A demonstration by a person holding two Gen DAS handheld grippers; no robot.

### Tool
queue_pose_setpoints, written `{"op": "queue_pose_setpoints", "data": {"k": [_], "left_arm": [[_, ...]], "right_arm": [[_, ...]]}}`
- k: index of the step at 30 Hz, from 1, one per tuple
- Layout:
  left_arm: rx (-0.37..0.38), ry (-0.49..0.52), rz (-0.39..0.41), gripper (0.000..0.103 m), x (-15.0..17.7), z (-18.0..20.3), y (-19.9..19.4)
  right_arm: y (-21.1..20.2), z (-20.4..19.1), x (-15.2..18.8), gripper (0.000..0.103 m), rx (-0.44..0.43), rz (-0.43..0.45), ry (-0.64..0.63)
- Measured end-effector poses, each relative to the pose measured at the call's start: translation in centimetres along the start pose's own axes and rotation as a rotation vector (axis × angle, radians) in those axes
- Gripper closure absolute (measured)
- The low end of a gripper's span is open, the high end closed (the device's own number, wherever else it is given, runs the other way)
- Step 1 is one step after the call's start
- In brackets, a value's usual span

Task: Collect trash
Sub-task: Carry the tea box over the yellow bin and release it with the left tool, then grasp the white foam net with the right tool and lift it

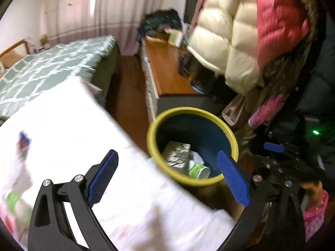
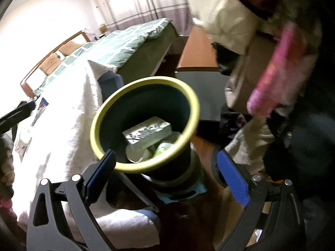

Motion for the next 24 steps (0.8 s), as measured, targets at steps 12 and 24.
{"op": "queue_pose_setpoints", "data": {"k": [12, 24], "left_arm": [[-0.416, -0.152, 0.143, 0.005, 9.2, -16.1, -17.4], [-0.625, -0.457, 0.219, 0.005, 18.0, -32.4, -22.0]], "right_arm": [[0.9, -15.4, -2.8, 0.011, -0.144, 0.028, -0.203], [5.7, -34.9, -3.3, 0.011, -0.332, -0.048, -0.343]]}}
Point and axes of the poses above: each gripper's, at about its wrist camera, not at the fingertips, and y roughly the way its jaws point, z to its right, x to its underside, the point moved 9 cm from there along y, roughly the way its jaws point, and after that the axes turned 6 degrees about y, right-handed, at the moved point
